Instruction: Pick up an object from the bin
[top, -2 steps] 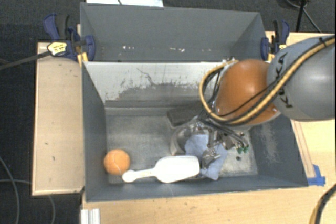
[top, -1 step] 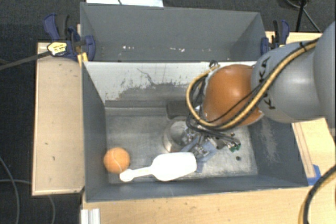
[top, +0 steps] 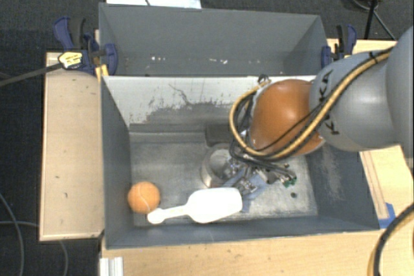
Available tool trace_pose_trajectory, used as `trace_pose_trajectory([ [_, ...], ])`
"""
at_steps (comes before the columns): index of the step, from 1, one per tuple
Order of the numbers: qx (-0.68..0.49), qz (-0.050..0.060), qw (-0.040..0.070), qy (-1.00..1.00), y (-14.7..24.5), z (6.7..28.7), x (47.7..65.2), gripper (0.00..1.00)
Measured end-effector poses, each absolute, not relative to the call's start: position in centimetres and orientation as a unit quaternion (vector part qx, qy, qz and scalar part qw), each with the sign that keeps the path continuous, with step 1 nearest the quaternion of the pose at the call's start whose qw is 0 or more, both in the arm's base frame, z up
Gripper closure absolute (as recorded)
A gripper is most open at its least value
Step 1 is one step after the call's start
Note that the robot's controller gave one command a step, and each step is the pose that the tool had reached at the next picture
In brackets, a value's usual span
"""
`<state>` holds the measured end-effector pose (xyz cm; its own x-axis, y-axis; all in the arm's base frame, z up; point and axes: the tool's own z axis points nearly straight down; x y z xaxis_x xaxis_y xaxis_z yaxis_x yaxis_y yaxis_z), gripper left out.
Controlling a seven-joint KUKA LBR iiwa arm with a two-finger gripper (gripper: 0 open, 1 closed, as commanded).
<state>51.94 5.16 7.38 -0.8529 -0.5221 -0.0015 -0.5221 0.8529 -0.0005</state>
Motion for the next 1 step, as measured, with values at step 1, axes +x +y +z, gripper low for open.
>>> trace_pose_trajectory([
  [1,-0.263,0.001,-0.003,0.965,5.22,10.95,51.61,1.0],
])
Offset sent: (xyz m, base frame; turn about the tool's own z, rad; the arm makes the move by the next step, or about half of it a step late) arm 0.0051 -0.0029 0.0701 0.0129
